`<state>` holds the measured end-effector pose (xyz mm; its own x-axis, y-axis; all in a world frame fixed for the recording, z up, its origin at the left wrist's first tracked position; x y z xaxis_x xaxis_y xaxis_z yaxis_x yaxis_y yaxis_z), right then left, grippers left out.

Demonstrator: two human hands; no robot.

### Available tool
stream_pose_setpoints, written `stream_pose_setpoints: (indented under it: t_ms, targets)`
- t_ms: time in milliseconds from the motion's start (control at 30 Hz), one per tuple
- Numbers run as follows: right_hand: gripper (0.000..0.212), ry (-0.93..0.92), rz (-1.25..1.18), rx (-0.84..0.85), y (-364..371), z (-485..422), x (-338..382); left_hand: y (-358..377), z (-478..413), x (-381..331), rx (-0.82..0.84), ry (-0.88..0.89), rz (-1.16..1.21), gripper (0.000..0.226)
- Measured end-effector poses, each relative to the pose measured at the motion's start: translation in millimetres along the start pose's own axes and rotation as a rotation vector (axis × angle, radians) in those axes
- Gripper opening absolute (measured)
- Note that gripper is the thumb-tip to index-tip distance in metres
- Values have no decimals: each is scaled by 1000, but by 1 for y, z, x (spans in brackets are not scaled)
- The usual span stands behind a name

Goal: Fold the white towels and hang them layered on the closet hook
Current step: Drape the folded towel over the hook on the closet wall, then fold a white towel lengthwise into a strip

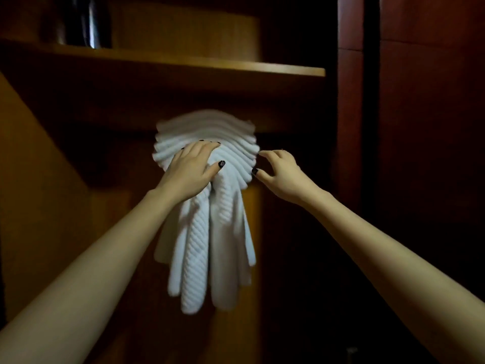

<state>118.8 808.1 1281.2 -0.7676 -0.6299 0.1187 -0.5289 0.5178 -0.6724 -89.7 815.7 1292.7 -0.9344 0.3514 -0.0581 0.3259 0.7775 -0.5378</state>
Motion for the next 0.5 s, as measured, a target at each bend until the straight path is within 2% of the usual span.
stream_pose_setpoints:
  t_ms: [233,500]
  targets:
    - [60,228,122,207,-36,175,-61,79,106,-127,232,148,113,52]
    - [62,680,213,422,-119,384,-169,195,184,-326,529,299,412,55]
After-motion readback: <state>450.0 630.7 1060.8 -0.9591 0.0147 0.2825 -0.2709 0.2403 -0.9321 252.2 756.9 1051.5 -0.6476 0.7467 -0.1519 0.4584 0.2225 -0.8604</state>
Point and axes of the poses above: each hand's wrist, its own z-axis away from the middle knuckle, its own y-axis out of the palm, x = y × z, the point moved 5 cm from there along -z, towards the middle knuckle, and after that the axes turned 8 degrees about -y, right-handed, at the moved point
